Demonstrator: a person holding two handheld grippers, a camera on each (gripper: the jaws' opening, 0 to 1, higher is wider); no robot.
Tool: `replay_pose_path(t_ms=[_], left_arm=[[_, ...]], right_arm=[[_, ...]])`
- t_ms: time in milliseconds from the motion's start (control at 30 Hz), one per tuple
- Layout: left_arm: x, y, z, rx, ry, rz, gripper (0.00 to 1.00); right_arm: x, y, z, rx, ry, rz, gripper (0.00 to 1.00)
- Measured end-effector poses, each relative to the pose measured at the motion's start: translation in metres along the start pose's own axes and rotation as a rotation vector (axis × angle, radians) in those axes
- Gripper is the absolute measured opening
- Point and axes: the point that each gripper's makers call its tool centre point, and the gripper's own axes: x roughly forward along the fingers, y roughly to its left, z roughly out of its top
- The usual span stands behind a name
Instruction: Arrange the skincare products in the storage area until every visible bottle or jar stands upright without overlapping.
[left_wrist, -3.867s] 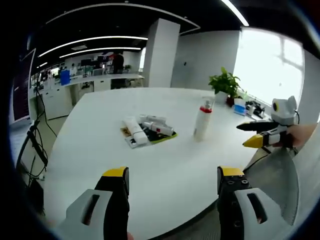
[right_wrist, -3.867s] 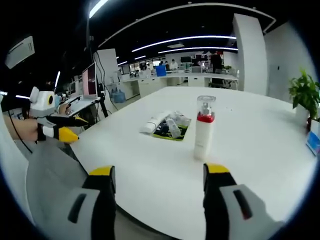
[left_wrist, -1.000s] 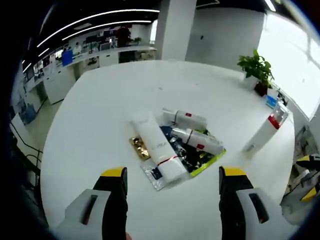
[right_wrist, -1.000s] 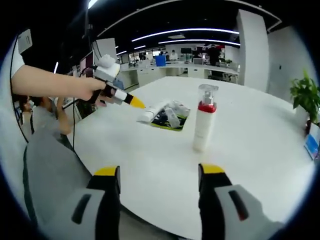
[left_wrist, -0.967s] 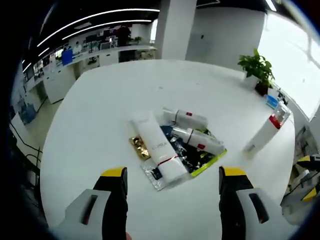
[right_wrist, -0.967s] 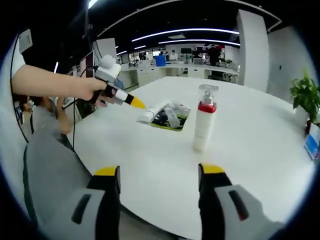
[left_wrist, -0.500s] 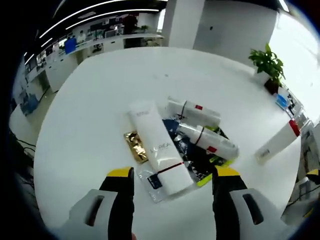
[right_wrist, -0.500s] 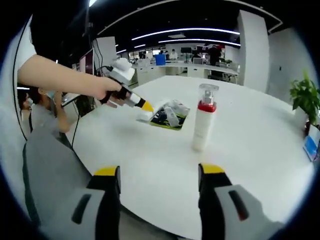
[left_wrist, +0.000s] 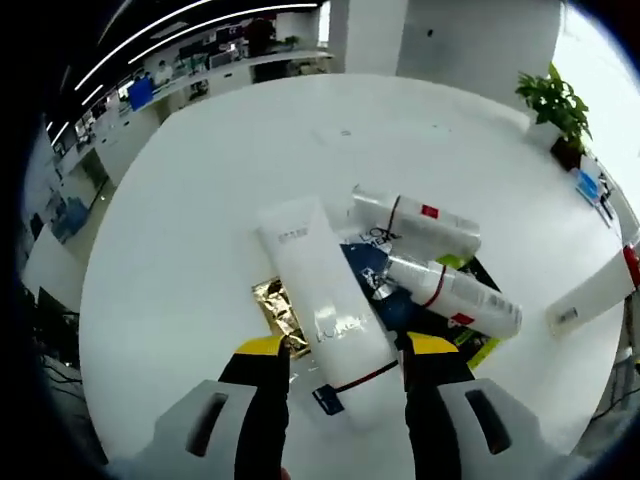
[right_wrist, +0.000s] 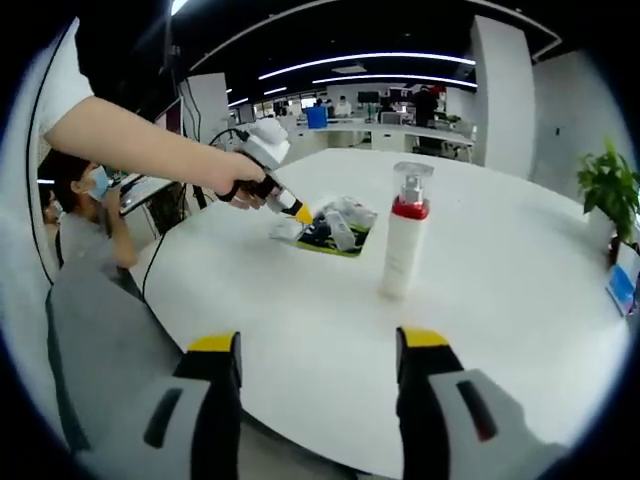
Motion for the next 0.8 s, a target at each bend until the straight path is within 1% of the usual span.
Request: replay_pose_path(t_ms=[67,233,333,433,533,567,633,733,767,800], left_arm=[[0.002,0.003,0.002,-0.007,0.003,0.015,0.41],[0.012,0.004,0.010,-0.044,0.014,0.018,0.39],[0.017,0.009,0.016,-0.062,0.018,0.035,0.41],[0.020,0.016,0.021,-0.095,0.017,0.050,0.40],[0.024,0.019,0.022,-0.123,0.031,0.056,0.39],[0.025,0.019,0.021,-0.126,0.033,0.054,0.41],[0.027,0.020,0.024,-0.137,0.031,0.062,0.41],[0.031,0.024,0.030,-0.128,0.023,0.078,0.40],[0.032,0.025,0.030,-0.134,0.022,0.078,0.40],[0.032,0.027,0.031,-0.159,0.020,0.081,0.40]], right_arm=[[0.000,-0.001,-0.001,0.000,0.003,-0.003,0.63],[0.001,-0.001,-0.002,0.008,0.006,-0.005,0.62],[0.001,-0.002,-0.002,0.015,0.008,-0.008,0.62],[0.001,-0.003,-0.003,0.021,0.007,-0.012,0.62],[0.002,-0.004,-0.003,0.027,0.008,-0.015,0.62],[0.002,-0.004,-0.003,0.029,0.008,-0.015,0.62],[0.002,-0.004,-0.003,0.031,0.010,-0.017,0.62],[0.002,-0.006,-0.003,0.035,0.008,-0.025,0.62],[0.002,-0.006,-0.003,0.036,0.008,-0.027,0.61],[0.002,-0.007,-0.003,0.038,0.007,-0.030,0.61]])
